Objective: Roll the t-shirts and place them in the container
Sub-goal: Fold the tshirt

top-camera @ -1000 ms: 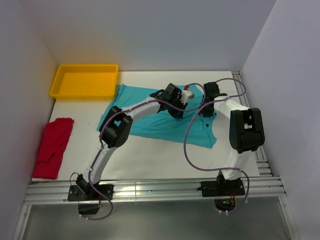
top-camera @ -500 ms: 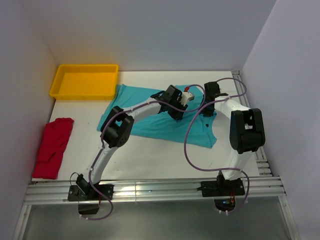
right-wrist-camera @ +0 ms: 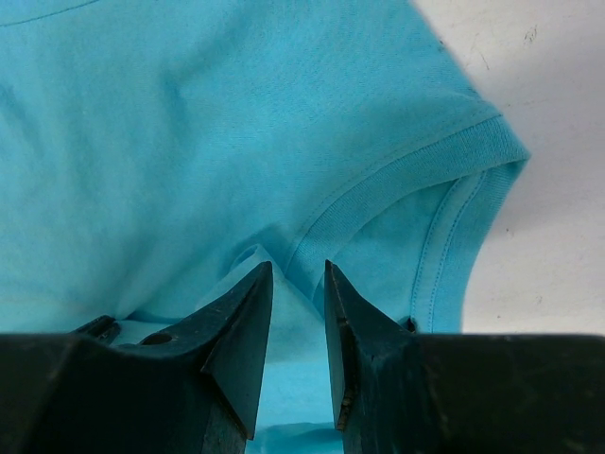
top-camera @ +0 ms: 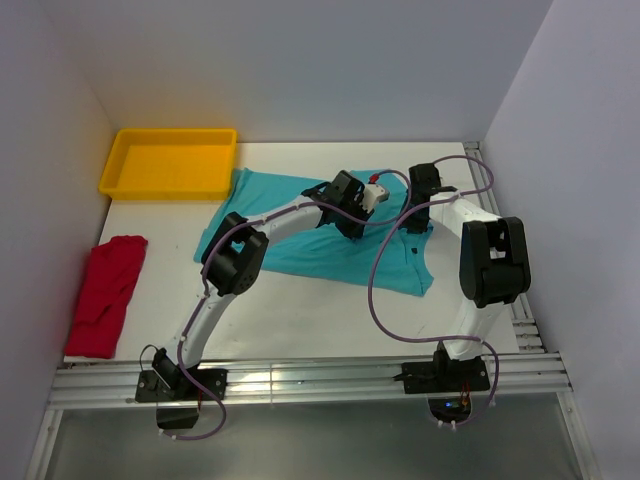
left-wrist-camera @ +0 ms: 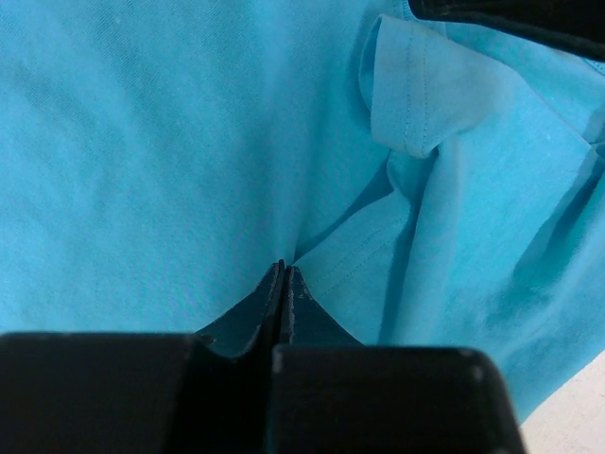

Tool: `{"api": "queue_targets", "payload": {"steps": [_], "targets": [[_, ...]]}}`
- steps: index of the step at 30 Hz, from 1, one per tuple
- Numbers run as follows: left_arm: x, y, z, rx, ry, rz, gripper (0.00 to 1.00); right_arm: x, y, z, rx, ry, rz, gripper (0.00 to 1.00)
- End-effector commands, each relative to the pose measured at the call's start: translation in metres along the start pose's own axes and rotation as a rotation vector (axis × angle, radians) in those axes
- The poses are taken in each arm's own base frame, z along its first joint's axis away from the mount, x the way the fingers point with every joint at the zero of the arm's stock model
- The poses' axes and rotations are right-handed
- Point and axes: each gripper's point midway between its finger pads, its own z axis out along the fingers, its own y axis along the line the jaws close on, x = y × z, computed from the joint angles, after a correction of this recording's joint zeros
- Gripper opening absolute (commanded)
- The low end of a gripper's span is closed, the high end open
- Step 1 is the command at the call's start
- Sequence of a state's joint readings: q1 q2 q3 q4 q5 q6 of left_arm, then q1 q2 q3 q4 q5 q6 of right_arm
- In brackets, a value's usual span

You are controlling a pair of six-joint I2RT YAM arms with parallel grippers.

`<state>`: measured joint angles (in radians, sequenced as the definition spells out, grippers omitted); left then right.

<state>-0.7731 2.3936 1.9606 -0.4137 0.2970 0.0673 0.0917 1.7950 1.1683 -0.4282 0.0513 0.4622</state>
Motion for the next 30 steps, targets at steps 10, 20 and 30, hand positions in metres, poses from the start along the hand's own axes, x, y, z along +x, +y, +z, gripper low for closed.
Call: {"api": "queue_targets", "payload": {"steps": [10, 20, 30], "targets": [[-0.035, -0.019, -0.016, 0.019, -0.088, 0.077, 0.01, -0.013, 0.0, -0.013, -0.025, -0.055, -0.004, 0.36], [-0.042, -0.018, -0.02, -0.001, -0.106, 0.102, 0.01, -0.012, 0.0, -0.014, -0.031, -0.055, -0.006, 0.36], [-0.048, -0.02, -0.026, 0.003, -0.121, 0.104, 0.0, -0.02, 0.008, -0.016, -0.067, -0.064, -0.004, 0.36]]}}
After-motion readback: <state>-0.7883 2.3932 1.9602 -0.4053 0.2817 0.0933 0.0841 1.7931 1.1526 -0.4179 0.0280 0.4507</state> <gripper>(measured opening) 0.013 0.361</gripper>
